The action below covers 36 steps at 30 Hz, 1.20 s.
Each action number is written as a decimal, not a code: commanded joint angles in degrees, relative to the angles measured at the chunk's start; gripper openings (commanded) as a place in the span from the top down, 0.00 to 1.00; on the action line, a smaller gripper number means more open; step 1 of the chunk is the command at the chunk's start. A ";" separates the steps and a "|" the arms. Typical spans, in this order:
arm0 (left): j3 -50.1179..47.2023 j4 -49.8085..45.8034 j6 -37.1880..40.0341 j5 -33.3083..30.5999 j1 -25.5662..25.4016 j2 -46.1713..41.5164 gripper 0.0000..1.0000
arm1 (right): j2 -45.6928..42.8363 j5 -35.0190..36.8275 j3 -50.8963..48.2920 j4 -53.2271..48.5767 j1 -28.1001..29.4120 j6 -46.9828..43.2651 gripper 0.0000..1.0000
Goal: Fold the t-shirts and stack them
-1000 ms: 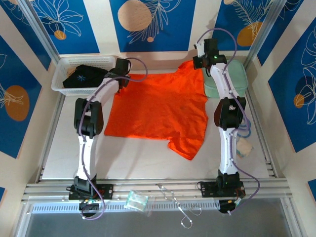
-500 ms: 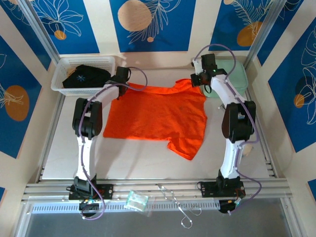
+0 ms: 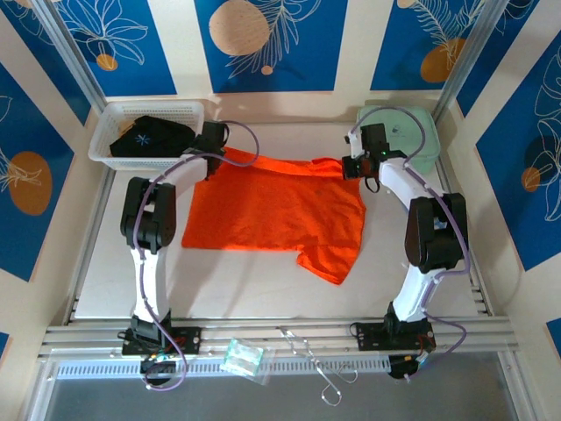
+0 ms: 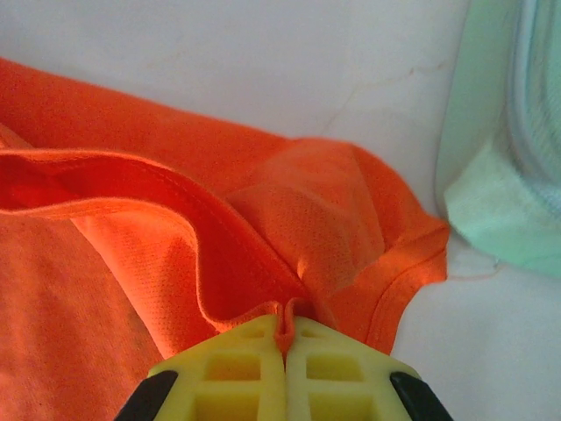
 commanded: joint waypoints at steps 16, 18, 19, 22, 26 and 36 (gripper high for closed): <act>-8.89 -0.86 -3.39 -0.92 -1.36 -4.11 0.80 | -5.27 -4.84 -10.15 2.40 0.34 5.64 1.00; -9.73 -0.81 -3.97 -0.91 -1.81 -4.15 0.72 | -4.71 -5.71 -10.56 1.30 0.43 6.42 1.00; -10.15 -0.66 -4.28 -0.93 -2.06 -4.40 0.67 | -4.49 -6.10 -10.80 0.83 0.43 6.79 1.00; -11.68 0.05 -4.77 -0.82 -2.73 -5.79 0.56 | -3.96 -6.77 -11.56 -1.32 0.43 8.06 1.00; -14.13 2.16 -4.65 -1.27 -3.28 -9.52 0.47 | -4.03 -8.95 -12.85 -3.69 0.25 9.19 1.00; -17.00 3.56 -1.93 -0.33 -5.68 -22.55 0.17 | -6.64 -11.59 -12.90 -10.39 0.30 9.40 0.53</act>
